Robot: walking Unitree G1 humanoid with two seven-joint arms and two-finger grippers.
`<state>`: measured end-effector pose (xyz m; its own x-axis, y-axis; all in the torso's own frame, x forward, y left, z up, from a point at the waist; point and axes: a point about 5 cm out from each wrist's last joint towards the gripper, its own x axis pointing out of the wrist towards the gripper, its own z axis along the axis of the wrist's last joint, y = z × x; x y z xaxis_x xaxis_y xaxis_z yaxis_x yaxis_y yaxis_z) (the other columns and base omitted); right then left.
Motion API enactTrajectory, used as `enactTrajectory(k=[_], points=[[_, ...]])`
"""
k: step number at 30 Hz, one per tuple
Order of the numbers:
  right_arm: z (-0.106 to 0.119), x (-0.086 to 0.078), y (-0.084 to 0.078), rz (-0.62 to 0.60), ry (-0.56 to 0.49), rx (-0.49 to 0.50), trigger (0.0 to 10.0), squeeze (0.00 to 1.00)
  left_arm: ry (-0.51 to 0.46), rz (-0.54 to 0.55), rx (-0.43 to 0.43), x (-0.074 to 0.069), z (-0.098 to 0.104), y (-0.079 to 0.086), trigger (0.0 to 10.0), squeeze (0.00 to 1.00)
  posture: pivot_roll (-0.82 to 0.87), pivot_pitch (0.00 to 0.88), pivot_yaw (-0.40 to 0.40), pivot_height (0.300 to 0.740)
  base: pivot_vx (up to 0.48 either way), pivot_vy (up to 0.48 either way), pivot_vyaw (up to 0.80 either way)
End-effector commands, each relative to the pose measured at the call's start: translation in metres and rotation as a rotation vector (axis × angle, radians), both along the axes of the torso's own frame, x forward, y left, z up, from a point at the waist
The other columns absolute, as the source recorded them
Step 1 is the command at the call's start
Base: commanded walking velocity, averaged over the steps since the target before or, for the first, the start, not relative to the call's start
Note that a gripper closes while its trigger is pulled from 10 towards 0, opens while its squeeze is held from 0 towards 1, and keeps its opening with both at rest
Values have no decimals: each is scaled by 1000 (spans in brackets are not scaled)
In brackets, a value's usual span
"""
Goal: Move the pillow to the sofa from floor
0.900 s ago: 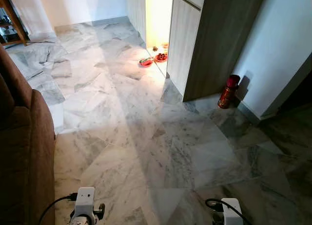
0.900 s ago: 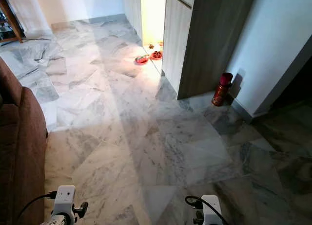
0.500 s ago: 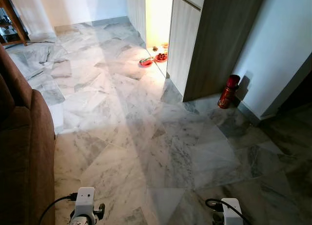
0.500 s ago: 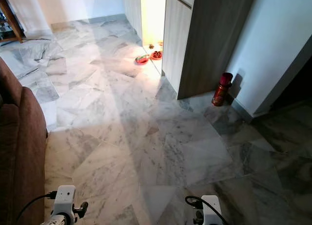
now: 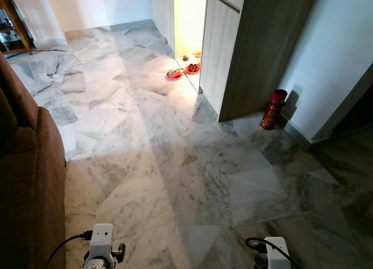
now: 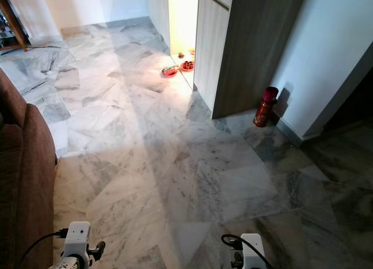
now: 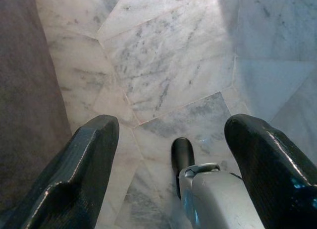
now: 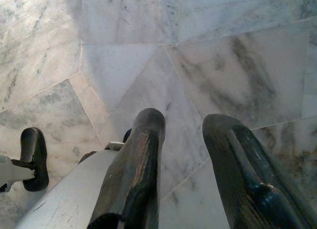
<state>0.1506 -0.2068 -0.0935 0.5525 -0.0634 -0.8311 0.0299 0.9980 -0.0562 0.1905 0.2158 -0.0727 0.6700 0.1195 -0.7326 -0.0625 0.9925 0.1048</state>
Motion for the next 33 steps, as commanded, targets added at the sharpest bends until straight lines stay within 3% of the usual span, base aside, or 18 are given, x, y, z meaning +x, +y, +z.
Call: enactTrajectory(k=[1, 11, 18, 33], points=[[10, 30, 14, -98, -84, 131, 10000, 0, 99, -32, -28, -13, -10, -10, 10000, 0, -38, 50, -45, 740, 0, 0, 0], [8, 27, 20, -113, -67, 147, 10000, 0, 116, -56, -46, -13, -11, -12, 10000, 0, -27, 39, -39, 740, 0, 0, 0], [8, 26, 14, -158, -69, 138, 10000, 0, 128, -132, -8, -13, -11, -12, 10000, 0, -12, 38, -24, 740, 0, 0, 0], [7, 25, 18, -152, -60, 140, 10000, 0, 134, -129, -3, -14, -12, -13, 10000, 0, -14, 41, -18, 740, 0, 0, 0]])
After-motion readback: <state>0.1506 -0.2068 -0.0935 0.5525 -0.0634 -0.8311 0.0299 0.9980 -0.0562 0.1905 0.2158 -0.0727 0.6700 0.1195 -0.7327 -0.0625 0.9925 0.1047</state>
